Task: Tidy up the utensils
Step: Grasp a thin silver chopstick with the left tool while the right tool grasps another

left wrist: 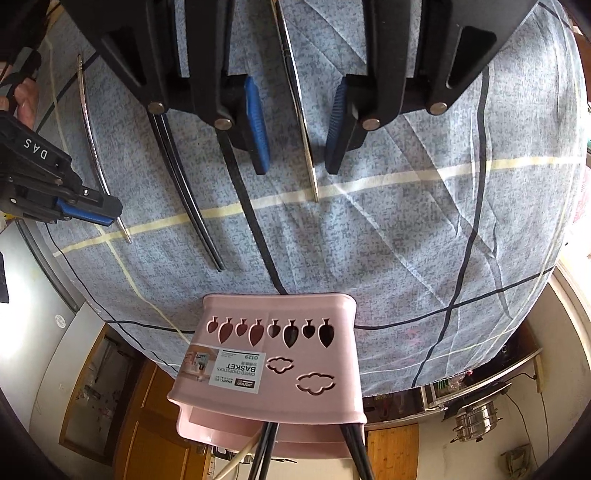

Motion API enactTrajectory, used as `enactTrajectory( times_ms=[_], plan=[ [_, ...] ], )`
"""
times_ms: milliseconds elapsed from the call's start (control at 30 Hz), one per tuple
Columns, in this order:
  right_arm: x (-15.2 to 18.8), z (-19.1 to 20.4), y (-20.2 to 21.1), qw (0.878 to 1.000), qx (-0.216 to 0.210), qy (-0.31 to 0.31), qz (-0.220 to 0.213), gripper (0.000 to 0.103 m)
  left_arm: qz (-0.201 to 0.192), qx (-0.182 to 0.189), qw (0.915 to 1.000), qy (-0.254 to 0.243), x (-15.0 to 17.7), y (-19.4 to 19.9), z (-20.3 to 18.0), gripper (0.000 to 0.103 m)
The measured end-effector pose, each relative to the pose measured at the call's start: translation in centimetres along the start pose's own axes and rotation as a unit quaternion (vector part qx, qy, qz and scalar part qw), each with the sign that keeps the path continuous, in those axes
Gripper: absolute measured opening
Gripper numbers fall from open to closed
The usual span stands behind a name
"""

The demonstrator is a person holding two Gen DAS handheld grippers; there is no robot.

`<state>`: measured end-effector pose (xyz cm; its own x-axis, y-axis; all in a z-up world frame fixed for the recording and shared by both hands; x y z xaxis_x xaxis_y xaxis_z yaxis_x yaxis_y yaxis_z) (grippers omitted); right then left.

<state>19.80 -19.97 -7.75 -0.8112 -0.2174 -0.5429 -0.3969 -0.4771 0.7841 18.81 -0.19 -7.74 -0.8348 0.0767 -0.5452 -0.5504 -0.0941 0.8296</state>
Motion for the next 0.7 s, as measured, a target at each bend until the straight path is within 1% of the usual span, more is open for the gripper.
enactTrajectory(
  times_ms=[133, 200, 267, 367, 433, 567, 700],
  plan=[
    [-0.4, 0.0, -0.3, 1.0, 0.008, 0.0, 0.001, 0.011, -0.018, -0.015, 0.9997, -0.009, 0.2, 0.1, -0.6, 0.033],
    [-0.3, 0.2, -0.4, 1.0, 0.013, 0.005, -0.001, 0.011, -0.024, -0.015, 0.9996, -0.01, 0.4, 0.2, -0.7, 0.028],
    [-0.3, 0.4, -0.4, 1.0, 0.015, 0.008, -0.001, 0.009, -0.025, -0.019, 0.9995, -0.009, 0.4, 0.3, -0.6, 0.016],
    [-0.6, 0.5, -0.6, 1.0, 0.014, 0.01, 0.001, 0.006, -0.023, -0.022, 0.9995, -0.005, 0.2, 0.1, -0.3, 0.006],
    [-0.8, 0.5, -0.7, 1.0, 0.01, 0.01, 0.003, 0.004, -0.02, -0.019, 0.9996, -0.005, 0.1, 0.1, -0.1, 0.005],
    [-1.1, 0.7, -0.3, 1.0, -0.012, 0.006, -0.002, 0.004, -0.016, -0.006, 0.9999, 0.001, -0.2, 0.4, 0.4, 0.005],
    [-1.6, 1.6, 1.0, 0.999, -0.025, 0.015, -0.02, 0.004, -0.032, 0.005, 0.9995, 0.003, -0.8, 2.2, 0.7, 0.005]
  ],
)
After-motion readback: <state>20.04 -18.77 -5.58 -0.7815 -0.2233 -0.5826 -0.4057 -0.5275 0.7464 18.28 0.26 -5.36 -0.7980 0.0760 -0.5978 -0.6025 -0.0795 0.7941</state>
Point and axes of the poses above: each gripper's, at about its wrist camera, not at the fingertips, and y roughly against the way its jaws point, z to its left, x to its underside, the point moved 3 cm from there along -y, roughly the way its jaws point, and after that the axes turned 13 degrees about -x, right-handed, at the moved point
